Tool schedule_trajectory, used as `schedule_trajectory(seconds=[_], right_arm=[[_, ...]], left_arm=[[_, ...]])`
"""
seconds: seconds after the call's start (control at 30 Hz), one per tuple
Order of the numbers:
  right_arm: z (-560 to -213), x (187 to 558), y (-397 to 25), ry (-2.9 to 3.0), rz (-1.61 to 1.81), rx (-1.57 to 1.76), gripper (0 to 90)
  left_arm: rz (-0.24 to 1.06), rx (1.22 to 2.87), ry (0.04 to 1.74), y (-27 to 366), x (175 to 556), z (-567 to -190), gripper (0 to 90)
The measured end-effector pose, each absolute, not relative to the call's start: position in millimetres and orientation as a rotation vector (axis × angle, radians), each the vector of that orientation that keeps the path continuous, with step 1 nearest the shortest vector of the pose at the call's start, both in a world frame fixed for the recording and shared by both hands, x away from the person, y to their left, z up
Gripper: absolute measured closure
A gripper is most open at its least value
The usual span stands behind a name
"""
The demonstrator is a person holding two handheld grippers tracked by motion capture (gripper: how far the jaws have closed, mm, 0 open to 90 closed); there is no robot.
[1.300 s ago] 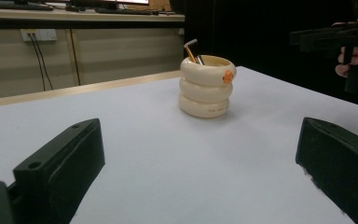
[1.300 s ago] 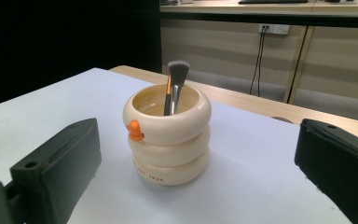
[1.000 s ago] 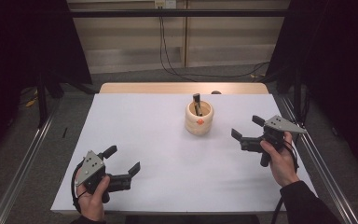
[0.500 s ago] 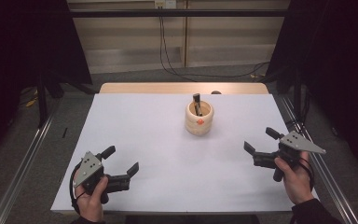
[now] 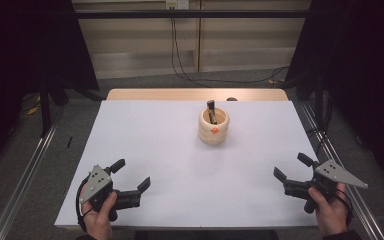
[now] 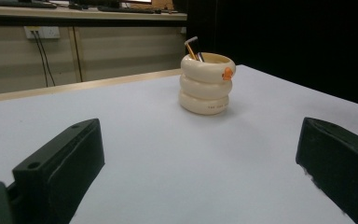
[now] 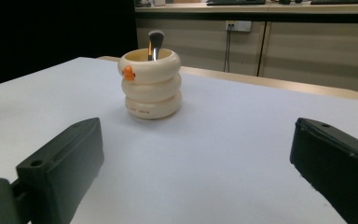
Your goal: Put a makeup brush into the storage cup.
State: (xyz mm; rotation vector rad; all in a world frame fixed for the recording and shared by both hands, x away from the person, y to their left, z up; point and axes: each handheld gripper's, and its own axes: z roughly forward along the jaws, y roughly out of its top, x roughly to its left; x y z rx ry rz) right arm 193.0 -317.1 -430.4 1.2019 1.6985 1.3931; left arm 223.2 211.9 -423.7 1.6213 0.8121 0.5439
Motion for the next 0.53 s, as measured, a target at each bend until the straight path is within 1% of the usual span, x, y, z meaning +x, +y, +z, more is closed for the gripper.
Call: schedule_trajectory(seconds=[0.13,0.23,0.53], right_arm=[[-434,182,-324,1.675,1.361,1.206,2.2],[-434,178,-328,1.654,1.368,1.208,2.2],[-436,180,-328,1.658,1.358,1.217,2.7]], left_arm=[[0.541,1.626,0.815,212,222,-425,0.8],[0.562,1.638,0.794,211,220,-424,0.9],[0.54,1.629,0.83,214,224,-428,0.8]])
